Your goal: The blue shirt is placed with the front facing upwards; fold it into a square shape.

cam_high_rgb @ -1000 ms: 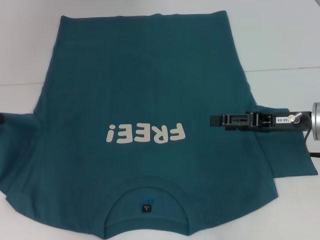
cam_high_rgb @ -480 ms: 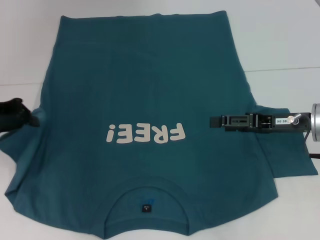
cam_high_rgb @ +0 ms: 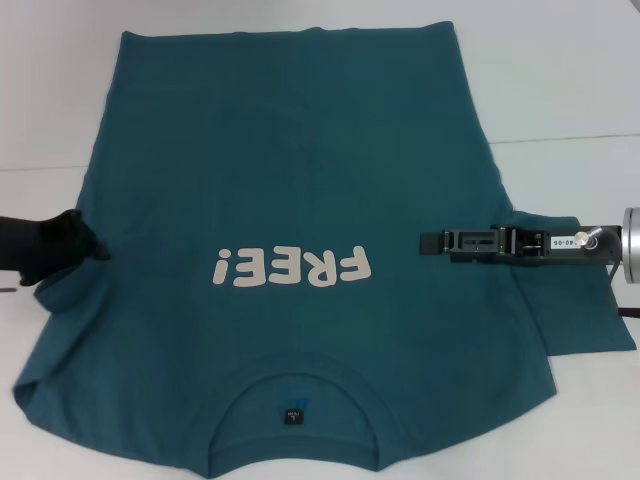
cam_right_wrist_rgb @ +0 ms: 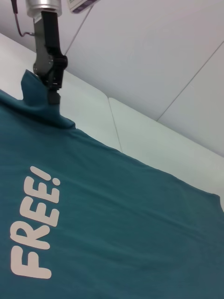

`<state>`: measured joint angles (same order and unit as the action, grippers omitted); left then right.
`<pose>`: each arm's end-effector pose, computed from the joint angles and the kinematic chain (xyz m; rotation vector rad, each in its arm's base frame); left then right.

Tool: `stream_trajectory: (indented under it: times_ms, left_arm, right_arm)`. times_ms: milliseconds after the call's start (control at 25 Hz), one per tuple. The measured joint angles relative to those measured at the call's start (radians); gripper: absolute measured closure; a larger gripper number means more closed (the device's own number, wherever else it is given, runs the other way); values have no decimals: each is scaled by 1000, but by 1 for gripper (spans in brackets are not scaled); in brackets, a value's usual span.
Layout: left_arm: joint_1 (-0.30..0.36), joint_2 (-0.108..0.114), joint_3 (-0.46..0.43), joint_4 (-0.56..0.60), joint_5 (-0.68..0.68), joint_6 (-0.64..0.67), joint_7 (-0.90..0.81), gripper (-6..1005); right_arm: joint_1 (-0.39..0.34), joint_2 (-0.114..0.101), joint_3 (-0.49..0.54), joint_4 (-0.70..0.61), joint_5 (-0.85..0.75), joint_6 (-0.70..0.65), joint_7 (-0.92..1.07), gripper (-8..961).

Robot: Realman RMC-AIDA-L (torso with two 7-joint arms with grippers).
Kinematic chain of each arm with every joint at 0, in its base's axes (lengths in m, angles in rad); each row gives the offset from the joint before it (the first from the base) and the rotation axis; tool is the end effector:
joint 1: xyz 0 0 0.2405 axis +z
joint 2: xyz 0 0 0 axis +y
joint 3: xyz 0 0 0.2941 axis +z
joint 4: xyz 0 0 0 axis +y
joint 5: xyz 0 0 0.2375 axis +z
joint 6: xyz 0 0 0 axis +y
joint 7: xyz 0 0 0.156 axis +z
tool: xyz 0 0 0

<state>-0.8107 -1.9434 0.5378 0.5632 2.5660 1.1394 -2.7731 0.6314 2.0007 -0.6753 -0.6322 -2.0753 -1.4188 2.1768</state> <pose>-0.3263 0.4848 0.0292 -1.7404 -1.9718 -0.3562 0.3021 0.4244 0.0019 -2.3616 1.5844 0.6770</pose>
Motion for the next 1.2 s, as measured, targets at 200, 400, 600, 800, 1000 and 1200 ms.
stream_trajectory:
  times_ms: [200, 400, 600, 800, 1000, 1200]
  left_arm:
    - [-10, -13, 14, -23, -88, -24, 50, 957]
    - [-18, -13, 16, -35, -84, -35, 67, 894]
    - [-8, -14, 16, -34, -90, -42, 58, 791]
    - [-13, -14, 14, -36, -120, -5, 73, 604]
    - [-13, -19, 16, -36, -206, 52, 125, 372]
    - [6, -16, 10, -28, -209, 65, 139, 261]
  right_arm:
    - [1, 0, 0, 0, -1, 0, 0, 39]
    - [-3, -2, 0, 3, 0, 0, 0, 39]
    - [-3, -5, 0, 10, 0, 3, 0, 39]
    - [0, -5, 0, 11, 1, 12, 0, 39]
    - [3, -4, 0, 13, 0, 19, 0, 39]
    - [4, -8, 0, 23, 0, 24, 0, 39]
